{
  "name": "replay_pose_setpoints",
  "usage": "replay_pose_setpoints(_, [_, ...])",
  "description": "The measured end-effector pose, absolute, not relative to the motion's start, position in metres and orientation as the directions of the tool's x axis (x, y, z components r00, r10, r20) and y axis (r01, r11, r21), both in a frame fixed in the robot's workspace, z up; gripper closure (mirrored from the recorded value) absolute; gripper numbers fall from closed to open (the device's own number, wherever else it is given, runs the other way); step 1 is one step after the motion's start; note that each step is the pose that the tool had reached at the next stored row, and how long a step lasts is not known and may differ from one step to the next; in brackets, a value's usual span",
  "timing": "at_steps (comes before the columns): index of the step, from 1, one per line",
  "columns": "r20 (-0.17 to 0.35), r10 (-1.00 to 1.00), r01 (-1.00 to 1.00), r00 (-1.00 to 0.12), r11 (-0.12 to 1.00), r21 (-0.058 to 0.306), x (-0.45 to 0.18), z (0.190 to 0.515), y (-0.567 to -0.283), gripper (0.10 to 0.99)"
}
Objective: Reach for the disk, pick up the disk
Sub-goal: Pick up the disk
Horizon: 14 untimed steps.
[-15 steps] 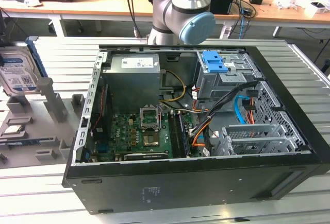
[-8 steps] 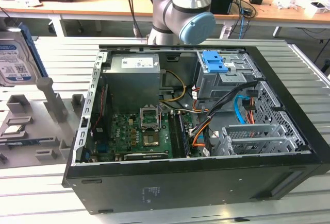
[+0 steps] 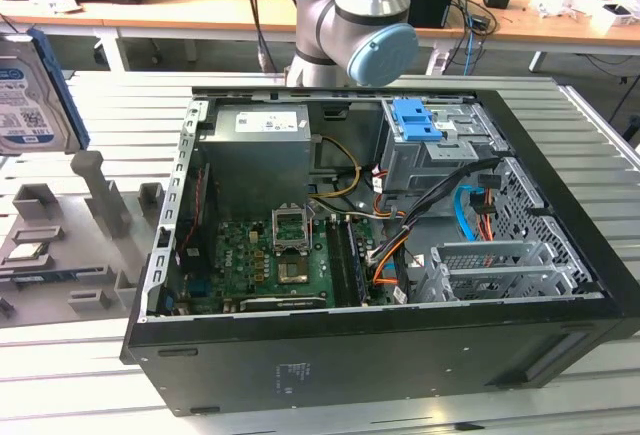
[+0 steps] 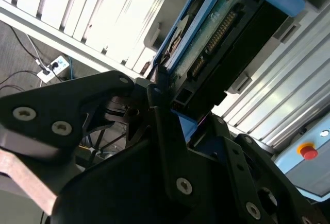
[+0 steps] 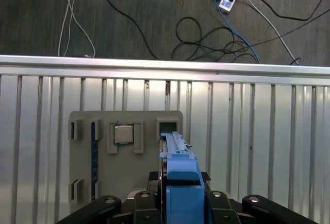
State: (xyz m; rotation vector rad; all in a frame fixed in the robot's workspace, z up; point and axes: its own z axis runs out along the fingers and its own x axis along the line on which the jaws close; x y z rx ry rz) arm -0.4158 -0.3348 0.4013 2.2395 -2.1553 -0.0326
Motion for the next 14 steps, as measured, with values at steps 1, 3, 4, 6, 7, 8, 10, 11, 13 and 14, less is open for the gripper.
replay_pose_setpoints(1, [0.008, -0.999, -0.999, 0.038, -0.038, 0.038, -0.416, 0.404, -0.335, 0.722])
replay_pose_setpoints(3, [0.008, -0.999, -0.999, 0.038, -0.038, 0.039, -0.416, 0.408, -0.335, 0.722])
replay_pose_setpoints(4, [0.008, -0.999, -0.999, 0.038, -0.038, 0.038, -0.416, 0.41, -0.335, 0.722])
replay_pose_setpoints(6, [0.008, -0.999, -0.999, 0.038, -0.038, 0.038, -0.415, 0.415, -0.334, 0.722])
replay_pose_setpoints(7, [0.008, -0.999, -0.999, 0.038, -0.038, 0.039, -0.415, 0.419, -0.334, 0.722])
replay_pose_setpoints(8, [0.008, -0.999, -0.999, 0.038, -0.038, 0.038, -0.415, 0.421, -0.334, 0.722])
replay_pose_setpoints(10, [0.008, -0.999, -0.999, 0.038, -0.038, 0.038, -0.415, 0.426, -0.334, 0.722])
replay_pose_setpoints(11, [0.008, -0.999, -0.999, 0.038, -0.038, 0.039, -0.415, 0.429, -0.334, 0.722])
replay_pose_setpoints(13, [0.008, -0.999, -0.999, 0.038, -0.038, 0.038, -0.415, 0.432, -0.334, 0.722])
replay_pose_setpoints(14, [0.008, -0.999, -0.999, 0.038, -0.038, 0.039, -0.415, 0.435, -0.334, 0.722])
